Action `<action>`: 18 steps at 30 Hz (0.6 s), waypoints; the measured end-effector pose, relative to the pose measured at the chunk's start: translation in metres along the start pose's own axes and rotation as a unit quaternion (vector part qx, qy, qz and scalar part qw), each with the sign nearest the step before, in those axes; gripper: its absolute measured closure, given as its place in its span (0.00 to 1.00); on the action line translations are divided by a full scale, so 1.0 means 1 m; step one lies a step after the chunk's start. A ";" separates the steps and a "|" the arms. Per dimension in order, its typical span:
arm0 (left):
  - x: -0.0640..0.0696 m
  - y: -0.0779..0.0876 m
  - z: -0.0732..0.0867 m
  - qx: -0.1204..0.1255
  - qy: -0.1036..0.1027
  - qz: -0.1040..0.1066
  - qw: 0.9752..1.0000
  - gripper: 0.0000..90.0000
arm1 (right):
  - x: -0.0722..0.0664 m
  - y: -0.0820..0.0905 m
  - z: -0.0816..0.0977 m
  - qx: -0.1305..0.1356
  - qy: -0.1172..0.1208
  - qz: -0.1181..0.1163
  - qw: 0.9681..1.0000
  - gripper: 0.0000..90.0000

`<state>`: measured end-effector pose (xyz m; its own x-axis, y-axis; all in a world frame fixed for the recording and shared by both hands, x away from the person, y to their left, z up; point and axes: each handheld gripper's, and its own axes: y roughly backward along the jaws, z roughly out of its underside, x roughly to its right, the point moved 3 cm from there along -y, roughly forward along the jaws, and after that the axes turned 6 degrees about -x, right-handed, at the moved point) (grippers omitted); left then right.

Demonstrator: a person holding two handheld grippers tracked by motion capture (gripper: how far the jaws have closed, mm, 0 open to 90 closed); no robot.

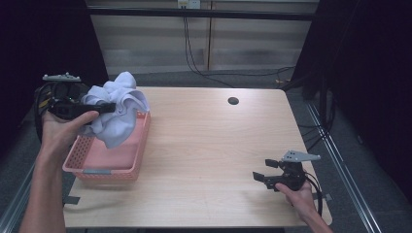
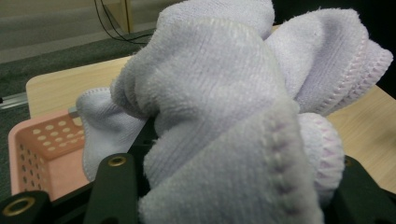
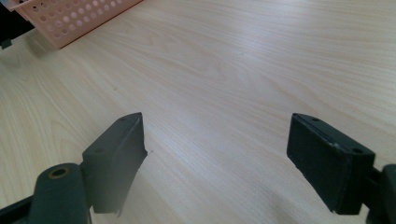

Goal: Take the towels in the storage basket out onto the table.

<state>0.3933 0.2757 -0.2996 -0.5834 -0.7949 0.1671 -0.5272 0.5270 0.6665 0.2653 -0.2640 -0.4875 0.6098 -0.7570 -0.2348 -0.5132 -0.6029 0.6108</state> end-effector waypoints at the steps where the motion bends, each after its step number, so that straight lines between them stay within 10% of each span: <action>1: 0.003 -0.001 -0.002 0.004 0.000 0.006 1.000 0.50 | 0.000 0.001 0.000 -0.001 -0.002 0.000 1.000 0.21; 18: 0.061 -0.048 -0.027 -0.015 -0.043 0.053 0.998 0.50 | 0.001 0.001 0.000 0.001 -0.002 0.001 1.000 0.21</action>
<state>0.3999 0.1938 -0.3017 -0.6868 -0.7053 0.1759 -0.4418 0.5972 0.6695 0.2655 -0.2651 -0.4873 0.6065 -0.7592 -0.2361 -0.5161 -0.6019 0.6094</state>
